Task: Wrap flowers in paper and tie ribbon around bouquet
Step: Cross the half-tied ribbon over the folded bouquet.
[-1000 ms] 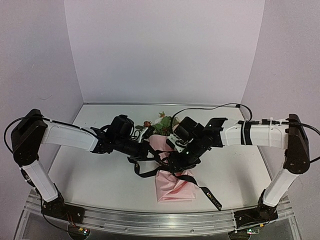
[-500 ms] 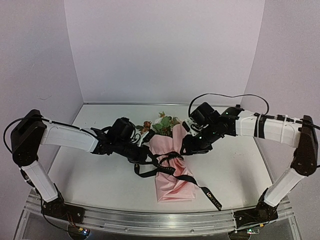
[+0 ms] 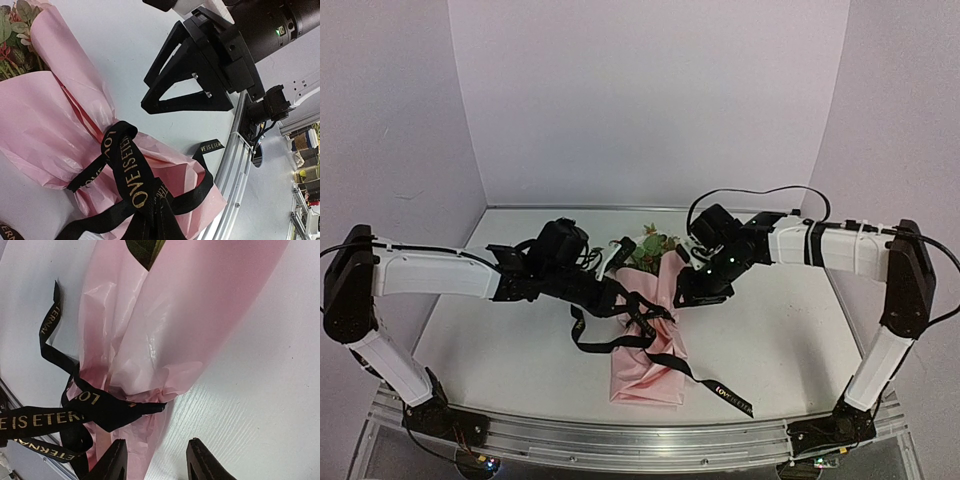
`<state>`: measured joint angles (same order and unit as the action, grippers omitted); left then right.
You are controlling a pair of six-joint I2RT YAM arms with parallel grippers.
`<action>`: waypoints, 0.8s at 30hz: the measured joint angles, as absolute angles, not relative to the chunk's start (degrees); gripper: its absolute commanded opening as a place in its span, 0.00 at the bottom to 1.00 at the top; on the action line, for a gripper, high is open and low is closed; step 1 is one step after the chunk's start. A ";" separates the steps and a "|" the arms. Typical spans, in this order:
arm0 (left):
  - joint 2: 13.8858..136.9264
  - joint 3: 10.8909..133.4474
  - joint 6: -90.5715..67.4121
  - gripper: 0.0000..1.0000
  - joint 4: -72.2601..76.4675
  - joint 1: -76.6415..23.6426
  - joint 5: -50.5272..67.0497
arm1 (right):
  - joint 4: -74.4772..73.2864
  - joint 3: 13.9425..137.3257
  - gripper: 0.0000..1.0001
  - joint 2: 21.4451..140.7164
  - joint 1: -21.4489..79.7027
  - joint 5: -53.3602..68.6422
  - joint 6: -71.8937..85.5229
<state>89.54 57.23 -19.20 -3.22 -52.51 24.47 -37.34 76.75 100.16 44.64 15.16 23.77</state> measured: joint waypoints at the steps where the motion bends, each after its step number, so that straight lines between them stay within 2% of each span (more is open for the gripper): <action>1: 89.54 57.41 -19.05 0.03 -3.24 -52.53 24.07 | -37.11 76.65 0.38 100.10 44.66 15.50 23.81; 11: 90.24 57.67 -21.90 0.01 -2.70 -52.06 22.70 | -24.60 63.92 0.42 91.01 48.62 18.72 20.94; 20: 92.16 57.74 -26.22 0.00 0.12 -49.07 28.49 | -16.71 63.33 0.45 91.51 55.47 17.86 14.27; 24: 92.42 57.76 -27.37 0.00 0.66 -48.29 30.57 | -14.87 63.33 0.42 94.08 56.11 16.33 13.35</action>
<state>92.42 57.76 -27.37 0.66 -48.29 30.57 -14.87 63.33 94.08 56.11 16.33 13.35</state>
